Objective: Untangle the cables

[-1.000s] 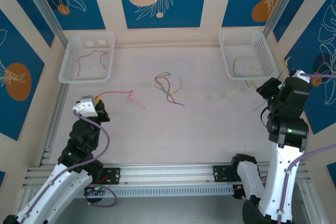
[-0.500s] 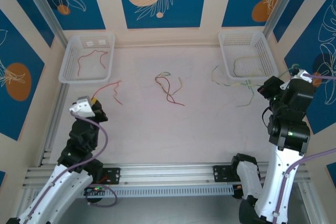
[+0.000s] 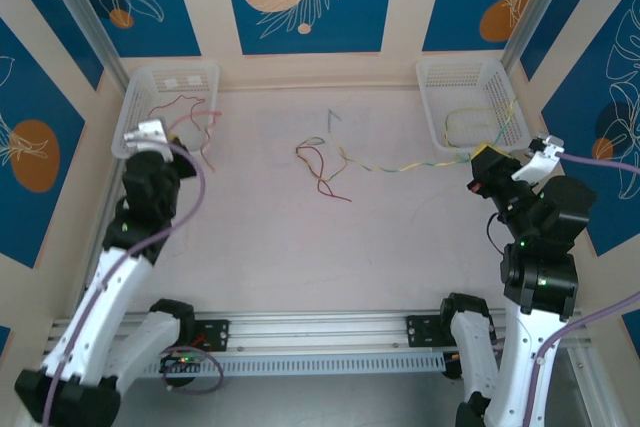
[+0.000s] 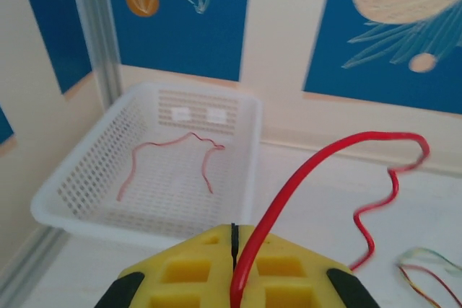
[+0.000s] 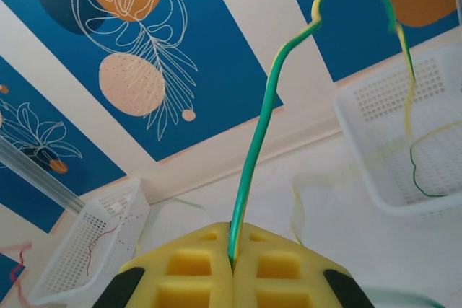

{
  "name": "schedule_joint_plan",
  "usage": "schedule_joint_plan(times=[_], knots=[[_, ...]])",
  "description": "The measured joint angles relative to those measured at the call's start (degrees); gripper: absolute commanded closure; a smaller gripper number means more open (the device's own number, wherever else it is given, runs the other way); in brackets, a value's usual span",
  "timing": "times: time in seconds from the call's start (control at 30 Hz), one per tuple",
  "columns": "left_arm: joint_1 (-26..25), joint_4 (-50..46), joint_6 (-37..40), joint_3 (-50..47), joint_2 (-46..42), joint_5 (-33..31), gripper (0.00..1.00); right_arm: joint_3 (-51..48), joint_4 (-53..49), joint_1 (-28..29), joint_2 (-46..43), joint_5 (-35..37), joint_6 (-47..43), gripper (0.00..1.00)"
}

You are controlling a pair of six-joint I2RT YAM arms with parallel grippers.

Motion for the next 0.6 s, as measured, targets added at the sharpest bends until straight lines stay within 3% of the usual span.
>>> schedule_joint_plan(times=[0.2,0.37,0.6], knots=[[12.3,-6.4,-1.0,17.2,19.5,6.7,1.0,-0.9,0.7,1.0,-0.7,-0.5,-0.3,1.0],[15.6,-10.1,0.8,30.0,32.9,8.0,1.0,-0.9,0.2,1.1,-1.7,-0.5,-1.2,1.0],[18.1,-11.1,2.6,38.0,45.2,9.3,1.0,-0.9,0.1,1.4,-2.2,-0.5,-1.5,1.0]])
